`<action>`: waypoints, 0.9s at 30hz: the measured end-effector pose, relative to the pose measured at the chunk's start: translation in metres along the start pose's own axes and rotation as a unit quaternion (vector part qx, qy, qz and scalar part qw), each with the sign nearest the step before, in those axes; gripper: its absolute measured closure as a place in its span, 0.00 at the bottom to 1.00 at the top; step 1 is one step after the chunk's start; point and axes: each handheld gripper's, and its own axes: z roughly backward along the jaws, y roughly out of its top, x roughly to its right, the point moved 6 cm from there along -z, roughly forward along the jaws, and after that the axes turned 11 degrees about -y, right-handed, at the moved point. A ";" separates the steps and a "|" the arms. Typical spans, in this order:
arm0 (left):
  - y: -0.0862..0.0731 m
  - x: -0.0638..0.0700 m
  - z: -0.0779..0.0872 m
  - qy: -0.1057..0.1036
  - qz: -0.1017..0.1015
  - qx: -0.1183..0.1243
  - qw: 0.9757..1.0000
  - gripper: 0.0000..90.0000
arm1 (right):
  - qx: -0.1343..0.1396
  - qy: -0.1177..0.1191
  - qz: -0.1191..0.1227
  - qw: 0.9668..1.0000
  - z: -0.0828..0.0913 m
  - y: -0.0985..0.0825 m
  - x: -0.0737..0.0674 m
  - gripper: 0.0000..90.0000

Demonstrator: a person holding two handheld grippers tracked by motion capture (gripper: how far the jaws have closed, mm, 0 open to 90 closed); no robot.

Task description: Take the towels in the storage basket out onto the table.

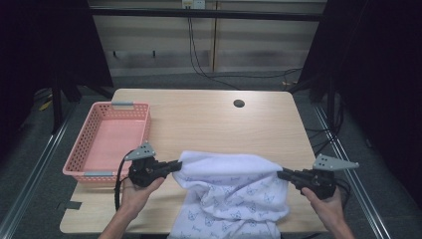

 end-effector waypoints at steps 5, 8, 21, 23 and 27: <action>0.053 0.005 0.021 0.019 -0.039 0.051 0.998 0.97 | 0.054 -0.009 0.009 0.998 0.006 0.053 0.004 0.94; 0.082 0.002 0.032 0.037 -0.055 0.069 0.995 0.97 | 0.077 -0.015 0.019 0.997 0.004 0.089 0.007 0.94; 0.163 -0.094 -0.008 0.105 0.004 0.080 0.991 0.70 | 0.055 -0.126 -0.008 0.990 -0.075 0.192 0.091 0.73; 0.151 -0.105 -0.019 0.109 0.024 0.078 0.991 0.67 | 0.015 -0.159 -0.034 0.987 -0.094 0.179 0.111 0.60; 0.120 -0.107 -0.033 0.095 0.030 0.041 0.994 0.63 | -0.001 -0.146 -0.032 0.989 -0.101 0.145 0.116 0.57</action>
